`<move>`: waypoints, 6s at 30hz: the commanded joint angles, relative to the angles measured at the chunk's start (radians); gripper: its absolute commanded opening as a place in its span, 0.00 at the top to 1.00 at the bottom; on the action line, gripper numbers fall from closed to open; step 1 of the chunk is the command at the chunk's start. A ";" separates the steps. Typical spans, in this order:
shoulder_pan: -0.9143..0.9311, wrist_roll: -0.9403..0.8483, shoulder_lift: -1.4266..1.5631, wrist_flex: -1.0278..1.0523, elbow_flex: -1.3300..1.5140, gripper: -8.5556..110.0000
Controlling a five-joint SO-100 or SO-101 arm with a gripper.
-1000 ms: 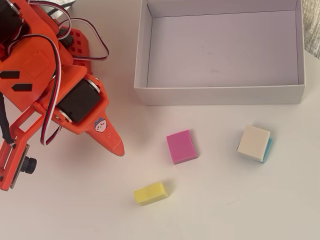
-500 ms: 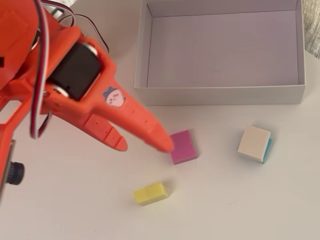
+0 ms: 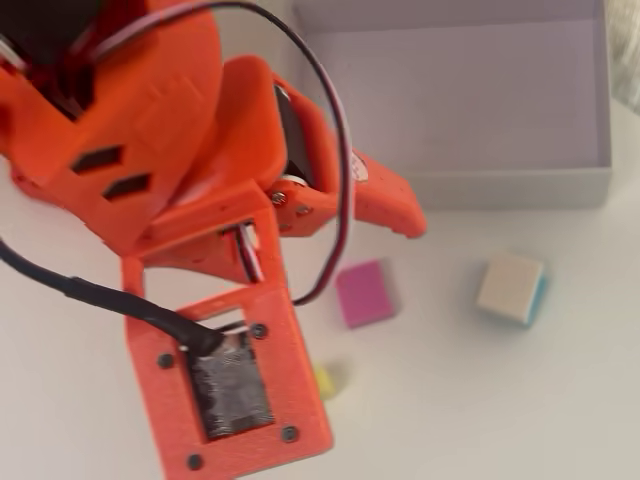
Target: Grasp the pink cuboid and put it in the bin.
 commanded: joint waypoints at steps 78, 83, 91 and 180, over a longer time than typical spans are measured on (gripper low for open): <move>-0.653 0.612 0.146 -0.156 -0.190 1.00; -0.742 0.721 0.169 -0.321 0.097 1.00; -0.699 0.802 0.279 -0.649 0.560 1.00; 0.198 0.718 1.416 -0.443 1.368 1.00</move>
